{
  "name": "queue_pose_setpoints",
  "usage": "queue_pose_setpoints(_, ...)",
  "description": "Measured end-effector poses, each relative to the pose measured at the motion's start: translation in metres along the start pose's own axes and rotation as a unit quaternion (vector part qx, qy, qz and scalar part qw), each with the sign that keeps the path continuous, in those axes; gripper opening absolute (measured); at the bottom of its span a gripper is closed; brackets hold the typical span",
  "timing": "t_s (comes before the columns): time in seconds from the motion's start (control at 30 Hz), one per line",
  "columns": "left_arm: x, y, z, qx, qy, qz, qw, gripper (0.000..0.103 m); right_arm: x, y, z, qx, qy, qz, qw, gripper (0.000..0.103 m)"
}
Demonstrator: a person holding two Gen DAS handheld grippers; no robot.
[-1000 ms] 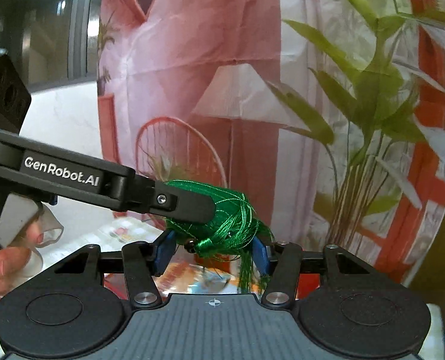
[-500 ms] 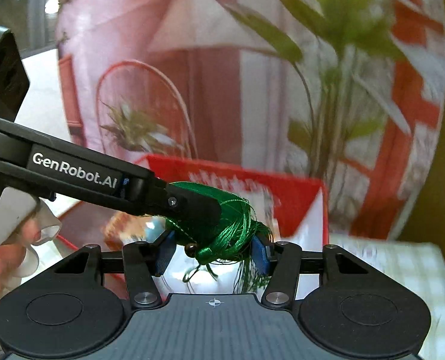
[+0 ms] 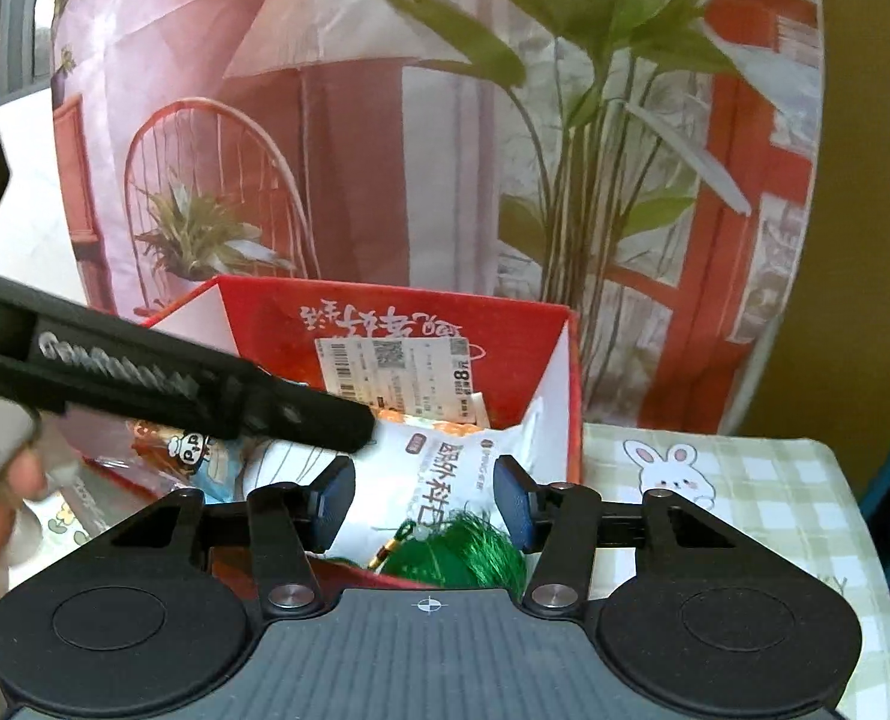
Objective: Organize soft objects
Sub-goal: 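Open the left gripper to drop the tinsel ball into the box, then move the left gripper down to the white wrapped towel bundle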
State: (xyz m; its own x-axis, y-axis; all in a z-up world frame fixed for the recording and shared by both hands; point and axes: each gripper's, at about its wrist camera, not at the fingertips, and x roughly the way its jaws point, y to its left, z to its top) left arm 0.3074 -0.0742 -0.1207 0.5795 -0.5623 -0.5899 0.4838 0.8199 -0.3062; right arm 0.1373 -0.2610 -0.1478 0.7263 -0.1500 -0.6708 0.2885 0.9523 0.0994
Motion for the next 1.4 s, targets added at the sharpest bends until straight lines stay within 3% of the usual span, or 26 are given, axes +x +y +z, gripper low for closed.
queue_pose_setpoints(0.13,-0.022,0.005,-0.01,0.003,-0.011,0.043,0.999,0.05,-0.014,0.001,-0.007,0.015,-0.005,0.005,1.0,0.049)
queue_pose_setpoints(0.33,-0.057,0.009,-0.032,0.016,-0.024,0.1,0.9946,0.067,-0.031,0.012,-0.012,0.004,-0.011,0.012,1.0,0.056)
queue_pose_setpoints(0.5,-0.087,0.012,-0.049,0.016,-0.037,0.136,0.9899,0.089,-0.045,0.021,-0.016,-0.008,-0.019,0.016,1.0,0.074)
queue_pose_setpoints(0.77,-0.107,0.015,-0.079,0.009,-0.015,0.154,0.988,0.097,-0.055,0.027,-0.041,0.006,0.01,0.029,1.0,0.103)
queue_pose_setpoints(1.4,-0.112,0.02,-0.113,-0.009,0.03,0.171,0.9848,0.097,-0.06,0.031,-0.074,0.033,0.058,0.031,0.997,0.103)
